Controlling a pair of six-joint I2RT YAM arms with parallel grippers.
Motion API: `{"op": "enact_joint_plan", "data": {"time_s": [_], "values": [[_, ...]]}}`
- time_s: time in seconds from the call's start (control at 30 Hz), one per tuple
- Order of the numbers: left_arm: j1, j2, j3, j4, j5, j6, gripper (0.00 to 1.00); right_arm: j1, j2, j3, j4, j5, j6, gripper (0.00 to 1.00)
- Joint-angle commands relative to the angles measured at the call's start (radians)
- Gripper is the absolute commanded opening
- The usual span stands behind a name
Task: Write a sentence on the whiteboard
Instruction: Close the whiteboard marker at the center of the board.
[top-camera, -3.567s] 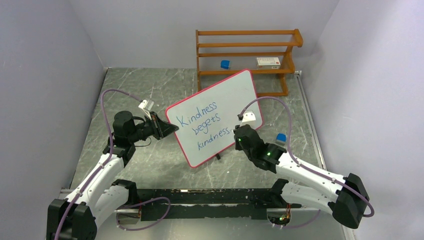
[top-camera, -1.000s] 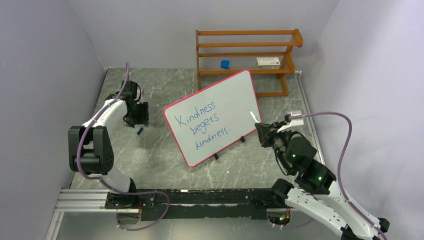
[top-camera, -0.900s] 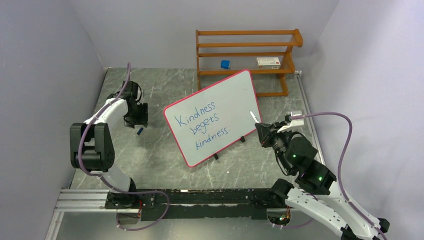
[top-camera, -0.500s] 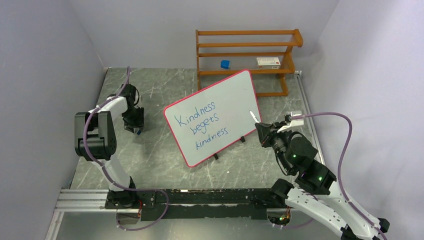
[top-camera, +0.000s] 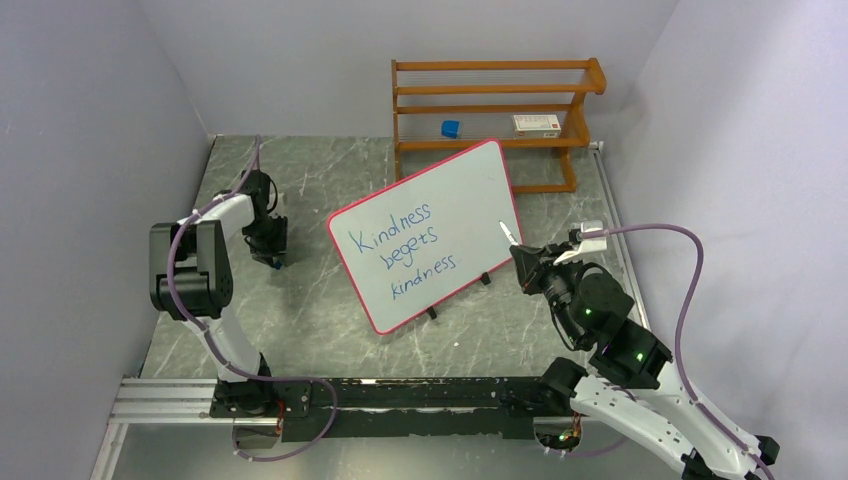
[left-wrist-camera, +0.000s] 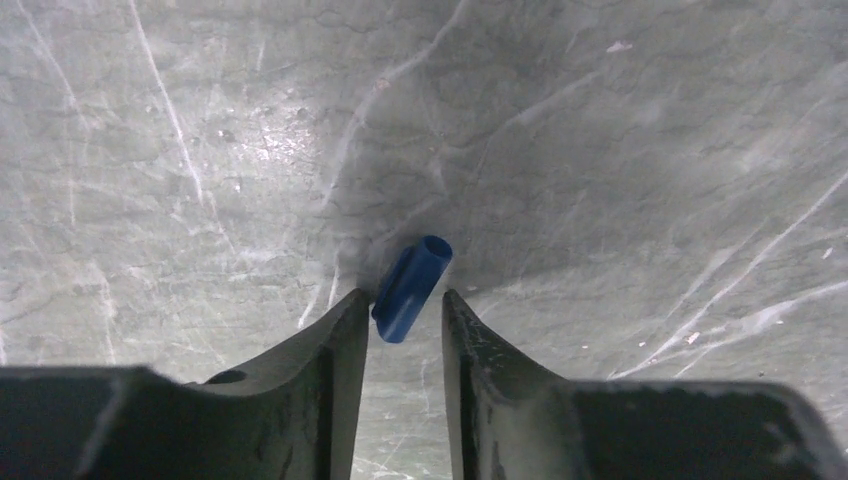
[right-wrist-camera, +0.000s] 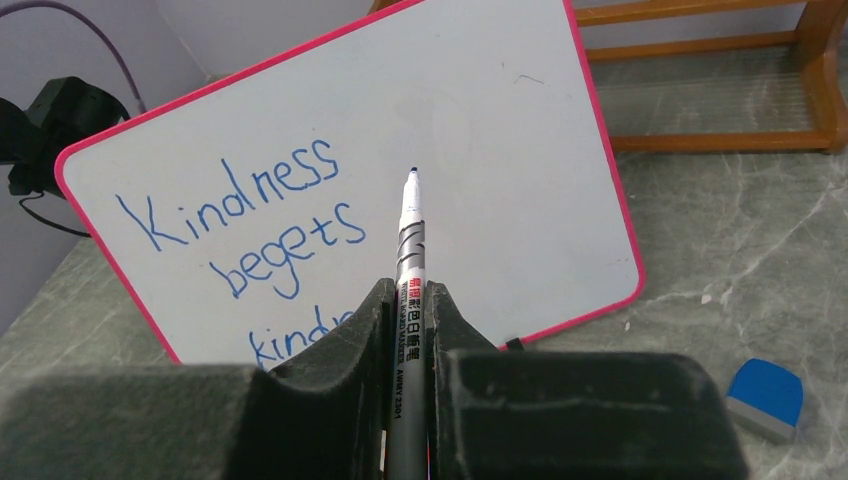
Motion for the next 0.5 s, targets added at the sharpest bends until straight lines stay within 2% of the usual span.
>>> {"op": "enact_joint_plan", "data": {"time_s": [0.0,0.37,0.47], "values": [[0.005,0.006,-0.048,0.024,0.095,0.007,0.33,-0.003,-0.003,-0.008,0.015,0.009,-0.011,0.00],[-0.001,-0.063,-0.104,0.050,0.092,-0.004,0.06,-0.004,0.005,-0.008,0.017,-0.003,-0.011,0.00],[-0.003,-0.106,-0.109,0.057,0.093,-0.006,0.05,-0.003,0.007,-0.008,0.017,-0.012,-0.011,0.00]]}}
